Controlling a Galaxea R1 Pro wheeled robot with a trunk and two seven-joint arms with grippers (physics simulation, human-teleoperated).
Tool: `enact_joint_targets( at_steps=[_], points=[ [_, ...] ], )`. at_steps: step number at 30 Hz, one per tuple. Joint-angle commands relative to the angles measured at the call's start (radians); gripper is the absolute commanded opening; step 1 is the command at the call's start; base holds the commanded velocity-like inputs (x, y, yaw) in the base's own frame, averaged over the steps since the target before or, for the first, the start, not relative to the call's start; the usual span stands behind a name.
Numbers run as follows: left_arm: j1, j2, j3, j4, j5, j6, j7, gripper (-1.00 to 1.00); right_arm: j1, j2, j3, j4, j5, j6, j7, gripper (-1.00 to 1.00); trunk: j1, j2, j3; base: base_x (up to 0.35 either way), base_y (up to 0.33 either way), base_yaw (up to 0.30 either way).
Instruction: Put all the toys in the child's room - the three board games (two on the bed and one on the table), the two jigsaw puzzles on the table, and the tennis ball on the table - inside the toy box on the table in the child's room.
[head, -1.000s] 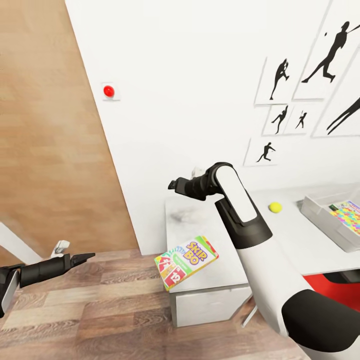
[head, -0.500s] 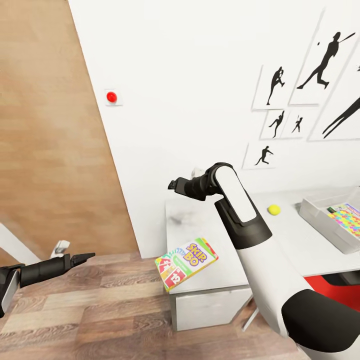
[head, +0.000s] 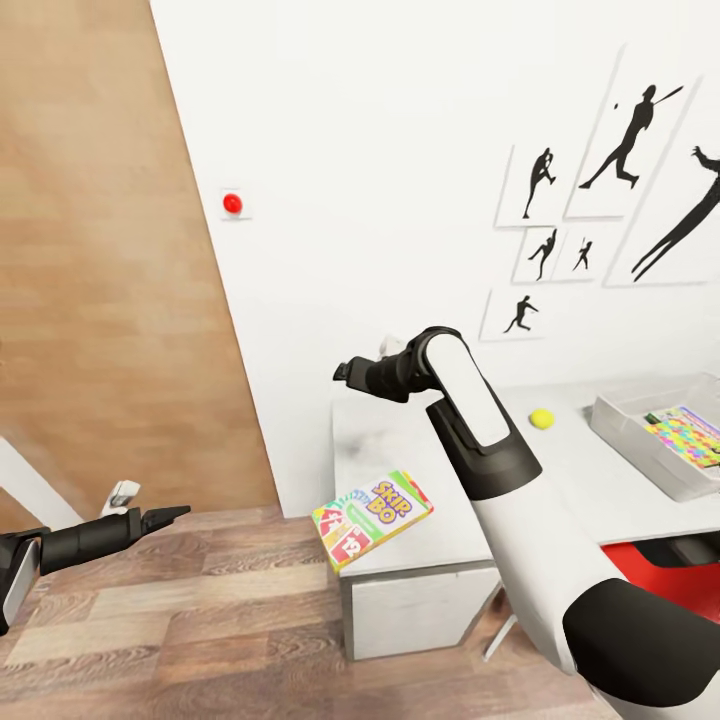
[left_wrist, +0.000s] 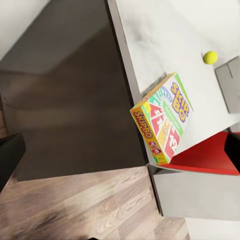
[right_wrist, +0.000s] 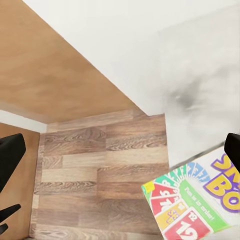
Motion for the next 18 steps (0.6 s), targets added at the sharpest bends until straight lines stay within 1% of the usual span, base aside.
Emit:
enact_joint_targets(
  at_steps=[1,6,13,18],
  points=[
    [-0.001,0.0,0.0,0.0,0.003,0.01,-0.002,1.0,-0.001,0.0,0.001,0.0,-0.008,0.007,-0.01,1.0,0.001,-0.002,0.0,-0.046,0.0,0.0],
    [-0.001,0.0,0.001,0.0,0.004,0.01,-0.003,1.0,-0.001,0.0,0.003,0.0,-0.008,0.007,-0.01,1.0,0.001,-0.002,0.008,-0.033,0.0,0.0],
    [-0.001,0.0,0.0,0.0,0.004,0.01,-0.002,1.0,-0.001,0.0,0.004,0.0,-0.008,0.006,-0.01,1.0,0.001,-0.002,0.019,-0.102,0.0,0.0],
    [-0.001,0.0,0.0,0.0,0.004,0.01,-0.002,1.0,-0.001,0.0,0.004,0.0,-0.008,0.006,-0.01,1.0,0.001,-0.002,0.027,-0.026,0.0,0.0]
  ],
)
